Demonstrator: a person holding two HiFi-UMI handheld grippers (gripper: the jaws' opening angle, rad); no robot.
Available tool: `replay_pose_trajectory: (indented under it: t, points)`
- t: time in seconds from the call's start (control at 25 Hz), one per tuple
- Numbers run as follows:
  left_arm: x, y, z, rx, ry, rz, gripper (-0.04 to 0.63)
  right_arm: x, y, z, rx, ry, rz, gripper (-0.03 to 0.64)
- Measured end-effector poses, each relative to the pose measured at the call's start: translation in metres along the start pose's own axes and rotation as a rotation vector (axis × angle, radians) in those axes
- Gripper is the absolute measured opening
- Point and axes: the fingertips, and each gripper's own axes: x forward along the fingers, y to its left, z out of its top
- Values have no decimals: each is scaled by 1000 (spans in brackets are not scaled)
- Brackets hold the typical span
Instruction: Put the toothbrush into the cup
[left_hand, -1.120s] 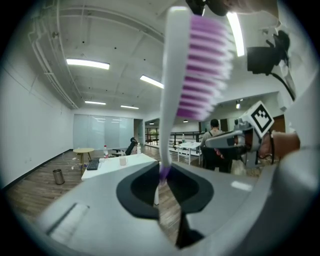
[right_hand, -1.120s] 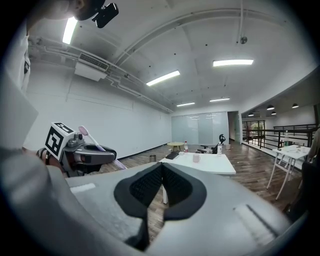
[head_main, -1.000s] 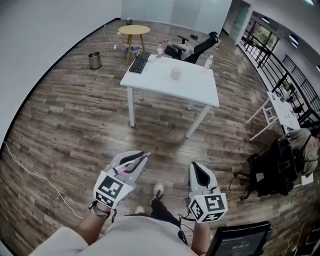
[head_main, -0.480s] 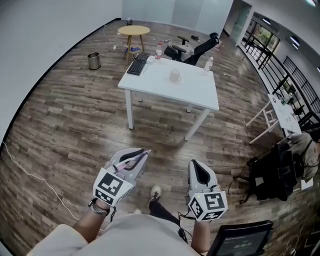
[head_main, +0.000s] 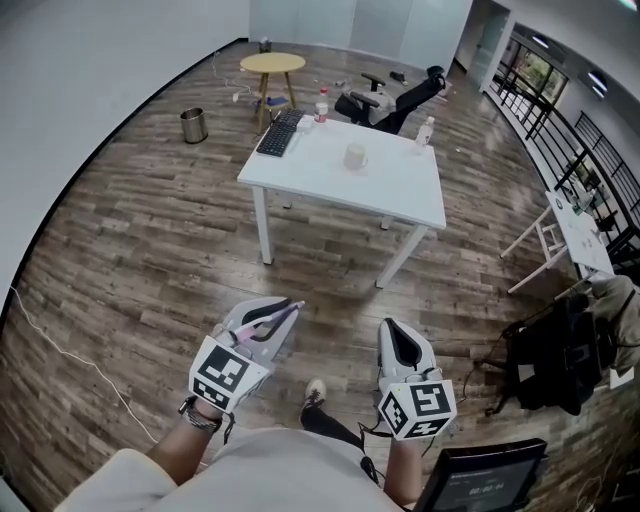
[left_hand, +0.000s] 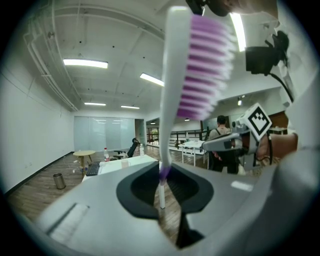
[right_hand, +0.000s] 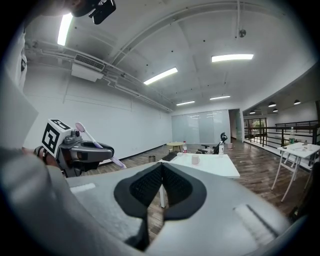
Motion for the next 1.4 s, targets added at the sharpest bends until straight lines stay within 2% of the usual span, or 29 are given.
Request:
replay_pose_trajectory:
  t: [0.44, 1.0, 1.4]
  points:
    - [26, 17, 4, -3, 12, 18, 54, 30, -23, 1, -14, 11, 6, 2]
    - [68, 22, -3, -35, 41, -10, 54, 53, -58, -6, 13, 45, -6, 2]
    - [91, 33, -6, -68, 56, 16, 54, 72, -79, -2, 4, 56, 16, 2]
